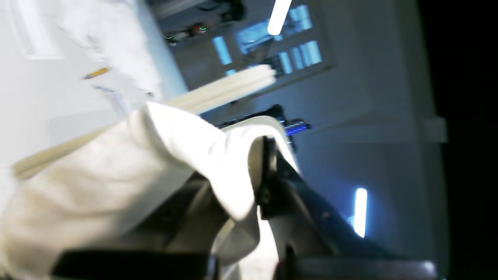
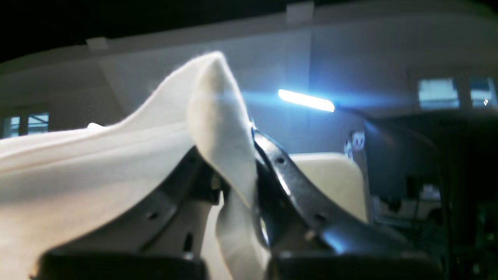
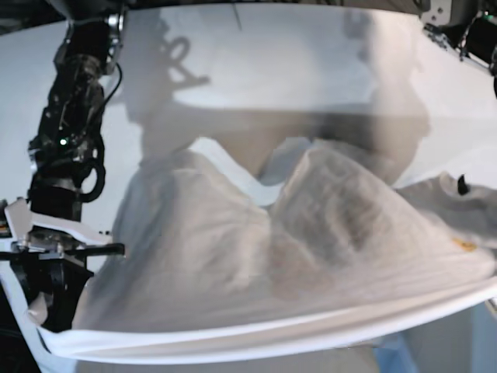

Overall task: Layout the t-shirt on the table in an organized manner, then fold the t-shirt properly
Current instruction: 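Lift the shirt high with both grippers and swing it over the table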

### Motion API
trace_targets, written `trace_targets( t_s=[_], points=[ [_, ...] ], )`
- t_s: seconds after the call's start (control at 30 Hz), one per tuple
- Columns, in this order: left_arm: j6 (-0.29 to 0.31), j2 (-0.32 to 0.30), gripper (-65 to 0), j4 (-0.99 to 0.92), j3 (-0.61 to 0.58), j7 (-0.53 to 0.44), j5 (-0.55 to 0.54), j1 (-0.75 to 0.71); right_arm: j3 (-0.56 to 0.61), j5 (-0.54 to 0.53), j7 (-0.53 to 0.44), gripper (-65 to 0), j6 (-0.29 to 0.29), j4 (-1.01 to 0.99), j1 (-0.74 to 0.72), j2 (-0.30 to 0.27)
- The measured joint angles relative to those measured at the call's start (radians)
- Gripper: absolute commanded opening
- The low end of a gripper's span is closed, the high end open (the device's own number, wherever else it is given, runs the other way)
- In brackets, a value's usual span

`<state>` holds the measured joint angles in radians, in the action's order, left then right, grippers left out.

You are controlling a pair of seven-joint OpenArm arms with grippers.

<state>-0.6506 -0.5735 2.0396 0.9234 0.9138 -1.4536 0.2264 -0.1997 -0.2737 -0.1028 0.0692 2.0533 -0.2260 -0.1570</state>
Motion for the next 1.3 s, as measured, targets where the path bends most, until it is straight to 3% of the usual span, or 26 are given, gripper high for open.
trace_targets(
  t_s=[0.27, 0.47, 0.63, 0.83, 0.93, 1.07, 1.17, 1.23, 1.3],
  points=[
    [0.005, -0.059, -65.0, 0.005, 0.084, 0.007, -0.019, -0.077, 0.001, 0.008, -0.134, -65.0, -0.006, 0.0, 0.043, 0.0],
    [0.021, -0.133, -65.0, 0.016, 0.251, 0.006, -0.051, -0.146, 0.009, 0.033, -0.262, -65.0, 0.02, 0.003, 0.026, 0.004],
    [0.028, -0.227, -65.0, 0.019, 0.377, 0.006, -0.067, -0.179, 0.018, 0.043, -0.272, -65.0, 0.019, 0.005, -0.009, 0.043],
    [0.029, -0.281, -65.0, 0.023, 0.421, 0.005, -0.07, -0.193, 0.018, 0.042, -0.272, -65.0, 0.019, 0.008, -0.016, 0.06],
    [0.029, -0.286, -65.0, 0.023, 0.415, -0.003, -0.071, -0.196, 0.018, 0.035, -0.203, -65.0, 0.02, 0.008, -0.006, 0.059],
    [0.019, -0.284, -65.0, 0.011, 0.244, -0.048, -0.065, -0.169, 0.014, 0.008, -0.066, -65.0, 0.049, 0.001, 0.063, 0.057],
    [0.0, -0.267, -65.0, -0.018, -0.024, -0.092, -0.039, -0.04, -0.004, -0.013, 0.034, -65.0, 0.079, -0.032, 0.122, 0.013],
    [-0.003, -0.212, -65.0, -0.068, -0.225, -0.092, -0.037, 0.046, -0.02, -0.014, 0.08, -65.0, 0.129, -0.075, 0.151, 0.0],
    [-0.009, -0.137, -65.0, -0.158, -0.401, -0.106, -0.029, 0.096, -0.035, -0.017, 0.131, -65.0, 0.141, -0.138, 0.163, -0.013]
  ],
)
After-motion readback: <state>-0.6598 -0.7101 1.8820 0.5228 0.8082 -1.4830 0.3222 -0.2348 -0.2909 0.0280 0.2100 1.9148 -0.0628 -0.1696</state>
